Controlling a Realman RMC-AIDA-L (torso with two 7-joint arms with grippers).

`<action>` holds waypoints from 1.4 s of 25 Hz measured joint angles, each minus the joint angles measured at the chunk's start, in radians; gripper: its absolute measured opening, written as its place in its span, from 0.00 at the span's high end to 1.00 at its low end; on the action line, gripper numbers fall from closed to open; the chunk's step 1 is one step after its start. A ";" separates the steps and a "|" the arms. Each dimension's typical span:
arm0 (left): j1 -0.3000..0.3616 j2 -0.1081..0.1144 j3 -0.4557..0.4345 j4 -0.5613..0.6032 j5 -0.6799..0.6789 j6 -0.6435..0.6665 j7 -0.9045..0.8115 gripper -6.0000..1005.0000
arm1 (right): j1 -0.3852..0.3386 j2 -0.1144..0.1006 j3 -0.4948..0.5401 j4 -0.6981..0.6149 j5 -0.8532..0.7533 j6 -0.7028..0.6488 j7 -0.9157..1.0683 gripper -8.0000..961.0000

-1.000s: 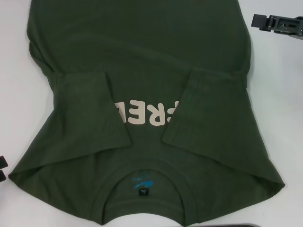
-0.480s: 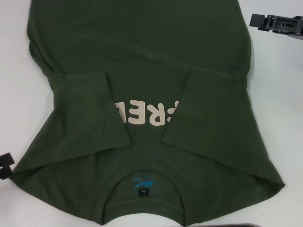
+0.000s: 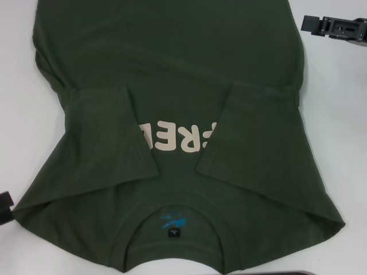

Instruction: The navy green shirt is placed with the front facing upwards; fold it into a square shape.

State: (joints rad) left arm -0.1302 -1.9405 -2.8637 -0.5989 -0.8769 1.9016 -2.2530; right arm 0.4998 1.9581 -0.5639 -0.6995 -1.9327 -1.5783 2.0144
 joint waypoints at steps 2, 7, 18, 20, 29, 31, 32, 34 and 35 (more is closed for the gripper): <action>0.003 -0.006 0.008 -0.021 0.008 -0.006 0.052 0.45 | 0.000 0.000 0.000 0.000 0.000 0.000 0.000 0.13; 0.010 -0.009 -0.010 -0.027 0.014 -0.029 0.108 0.45 | -0.002 0.002 -0.002 0.000 0.000 0.000 0.001 0.13; 0.001 -0.018 -0.011 -0.025 0.055 -0.096 0.109 0.45 | -0.009 0.008 -0.001 0.000 0.000 0.001 -0.003 0.13; 0.001 -0.019 -0.012 -0.023 0.055 -0.110 0.105 0.45 | -0.009 0.007 -0.001 0.000 0.000 0.001 -0.003 0.13; 0.001 -0.025 -0.013 -0.025 0.055 -0.153 0.077 0.45 | -0.011 0.007 -0.005 0.002 0.000 0.001 -0.003 0.13; 0.000 -0.025 -0.013 -0.025 0.055 -0.161 0.067 0.45 | -0.012 0.007 -0.005 0.002 0.000 0.001 -0.003 0.13; 0.000 -0.025 -0.013 -0.025 0.055 -0.161 0.067 0.45 | -0.012 0.007 -0.005 0.002 0.000 0.001 -0.003 0.13; -0.002 -0.025 -0.013 -0.025 0.055 -0.165 0.059 0.45 | -0.012 0.007 -0.005 0.002 0.000 0.001 -0.003 0.13; -0.004 -0.025 -0.012 -0.025 0.055 -0.166 0.056 0.45 | -0.012 0.007 -0.005 0.002 0.000 0.001 -0.003 0.13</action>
State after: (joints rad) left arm -0.1339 -1.9657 -2.8761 -0.6243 -0.8224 1.7353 -2.1972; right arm 0.4876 1.9649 -0.5684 -0.6979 -1.9328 -1.5769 2.0110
